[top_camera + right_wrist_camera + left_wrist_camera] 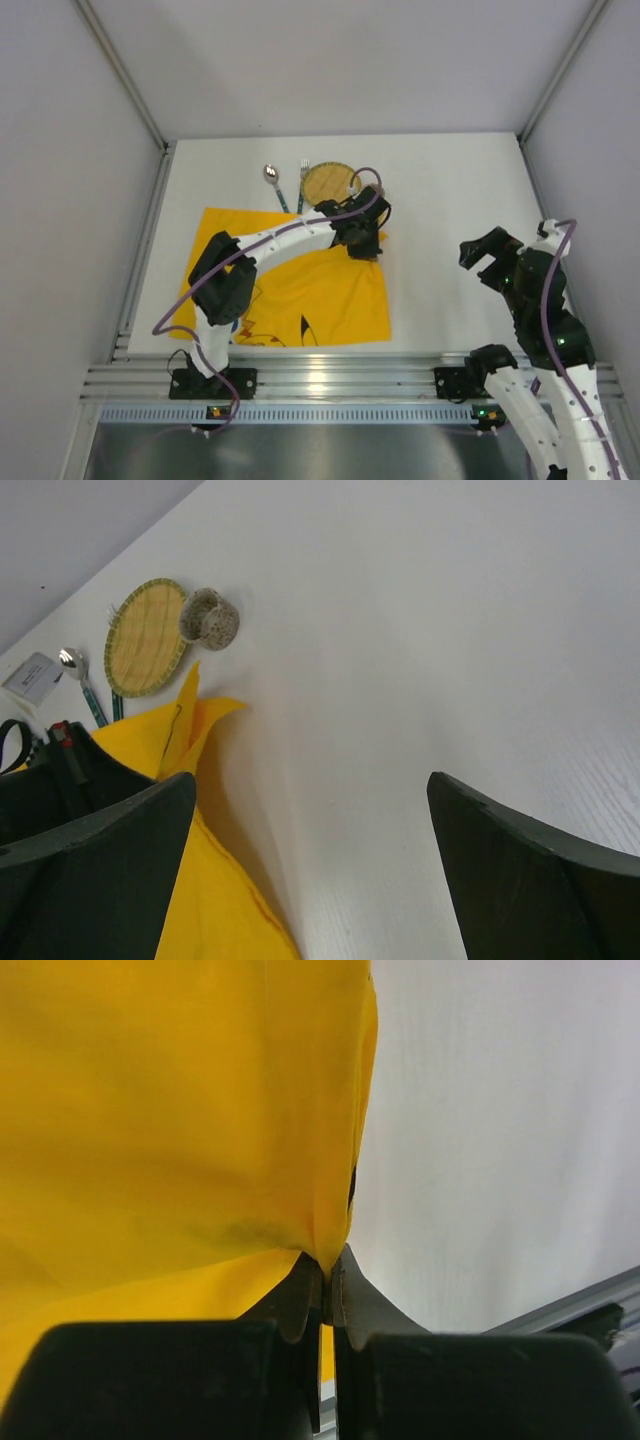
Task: Set the dinner table for one person
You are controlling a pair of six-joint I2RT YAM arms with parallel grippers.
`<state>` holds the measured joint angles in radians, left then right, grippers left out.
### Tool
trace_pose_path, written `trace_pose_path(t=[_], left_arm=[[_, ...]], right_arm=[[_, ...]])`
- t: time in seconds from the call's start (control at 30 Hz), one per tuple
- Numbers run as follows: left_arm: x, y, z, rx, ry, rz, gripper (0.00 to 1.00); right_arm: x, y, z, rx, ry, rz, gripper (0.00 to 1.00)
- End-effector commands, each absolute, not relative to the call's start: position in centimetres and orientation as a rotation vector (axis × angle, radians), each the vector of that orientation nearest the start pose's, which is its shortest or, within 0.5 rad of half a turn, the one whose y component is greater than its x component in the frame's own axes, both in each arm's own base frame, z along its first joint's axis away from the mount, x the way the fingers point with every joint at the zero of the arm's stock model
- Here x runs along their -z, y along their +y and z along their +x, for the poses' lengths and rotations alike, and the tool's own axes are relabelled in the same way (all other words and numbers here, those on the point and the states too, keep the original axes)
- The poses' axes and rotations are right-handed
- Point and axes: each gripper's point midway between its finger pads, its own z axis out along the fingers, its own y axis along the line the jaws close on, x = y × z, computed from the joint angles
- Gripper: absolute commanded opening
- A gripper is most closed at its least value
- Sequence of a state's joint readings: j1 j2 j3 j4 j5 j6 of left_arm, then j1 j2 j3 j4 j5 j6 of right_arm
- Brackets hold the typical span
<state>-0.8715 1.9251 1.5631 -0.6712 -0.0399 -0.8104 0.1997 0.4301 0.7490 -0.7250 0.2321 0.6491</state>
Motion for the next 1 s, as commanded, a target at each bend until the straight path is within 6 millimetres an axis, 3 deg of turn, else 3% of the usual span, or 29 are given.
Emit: trace_pose_path(t=[0.0, 0.03, 0.07, 0.13, 0.17, 0.23, 0.27, 0.37, 0.47, 0.53, 0.57, 0.6, 0.63, 0.67, 0.7, 0.73, 0.77, 0.8, 0.83, 0.87, 0.9, 0.93, 0.97], left_arm=[[-11.3, -42.3, 28.6, 0.719, 2.689, 0.011, 0.0], [-11.9, -43.5, 28.7, 0.757, 2.678, 0.009, 0.0], [-10.8, -44.4, 28.9, 0.773, 2.699, -0.041, 0.0], [-11.6, -46.5, 29.2, 0.886, 2.691, -0.061, 0.0], [-10.8, -47.5, 29.2, 0.926, 2.708, -0.07, 0.02], [-12.8, -50.2, 29.4, 1.086, 2.665, -0.061, 0.35], [-12.8, -50.9, 29.5, 1.111, 2.664, -0.055, 0.98], [-16.5, -52.1, 29.6, 1.191, 2.577, -0.022, 0.98], [-20.8, -50.5, 30.2, 1.183, 2.474, -0.008, 0.98], [-21.9, -48.0, 30.8, 1.105, 2.465, -0.03, 0.98], [-24.5, -45.9, 31.2, 1.071, 2.406, -0.055, 0.98], [-25.5, -43.8, 32.3, 1.024, 2.376, -0.075, 0.98], [-25.1, -41.7, 32.4, 0.959, 2.384, -0.096, 0.98], [-27.3, -38.6, 32.5, 0.894, 2.327, -0.121, 0.98], [-26.2, -35.5, 33.2, 0.805, 2.334, -0.169, 0.98], [-26.3, -33.5, 33.1, 0.756, 2.323, -0.188, 0.98], [-28.2, -30.7, 32.3, 0.728, 2.284, -0.193, 0.98], [-28.1, -27.6, 32.9, 0.654, 2.264, -0.249, 0.98], [-26.3, -25.5, 32.2, 0.59, 2.295, -0.268, 0.98], [-27.3, -23.1, 31.0, 0.57, 2.272, -0.276, 0.98], [-25.3, -20.6, 30.7, 0.495, 2.298, -0.319, 0.98], [-26.1, -18.9, 29.8, 0.495, 2.267, -0.332, 0.98], [-25.5, -17.7, 29.2, 0.467, 2.276, -0.349, 0.98]], right_arm=[[-24.9, 1.7, 20.1, -0.283, 1.881, 0.618, 1.0], [-24.9, 1.5, 20.0, -0.266, 1.889, 0.615, 1.0], [-24.9, 1.0, 19.6, -0.233, 1.902, 0.616, 1.0], [-24.9, 0.6, 19.4, -0.193, 1.914, 0.593, 1.0], [-24.9, 0.2, 19.1, -0.168, 1.913, 0.599, 1.0], [-25.1, -0.2, 18.8, -0.151, 1.905, 0.597, 1.0], [-25.1, -0.4, 18.6, -0.141, 1.902, 0.601, 1.0], [-24.9, -0.2, 18.5, -0.152, 1.906, 0.59, 1.0], [-24.2, 1.0, 19.0, -0.203, 1.948, 0.561, 1.0], [-23.6, 2.7, 19.7, -0.284, 1.988, 0.526, 1.0], [-23.4, 4.9, 20.2, -0.414, 2.008, 0.464, 1.0], [-22.9, 6.4, 20.7, -0.493, 2.04, 0.449, 1.0], [-22.6, 7.9, 21.0, -0.58, 2.058, 0.418, 1.0], [-22.0, 10.0, 21.2, -0.717, 2.08, 0.401, 1.0], [-21.0, 10.8, 21.5, -0.757, 2.125, 0.416, 1.0], [-20.2, 11.7, 21.5, -0.794, 2.156, 0.415, 1.0], [-19.4, 12.4, 21.8, -0.823, 2.167, 0.436, 1.0], [-18.8, 12.9, 22.1, -0.832, 2.186, 0.437, 1.0], [-18.5, 13.8, 22.0, -0.853, 2.201, 0.411, 1.0], [-18.3, 14.4, 22.4, -0.876, 2.191, 0.403, 1.0], [-17.7, 15.0, 22.7, -0.886, 2.216, 0.395, 1.0], [-17.8, 16.2, 22.9, -0.921, 2.208, 0.349, 0.96], [-17.6, 17.1, 22.9, -0.946, 2.224, 0.326, 0.91]])
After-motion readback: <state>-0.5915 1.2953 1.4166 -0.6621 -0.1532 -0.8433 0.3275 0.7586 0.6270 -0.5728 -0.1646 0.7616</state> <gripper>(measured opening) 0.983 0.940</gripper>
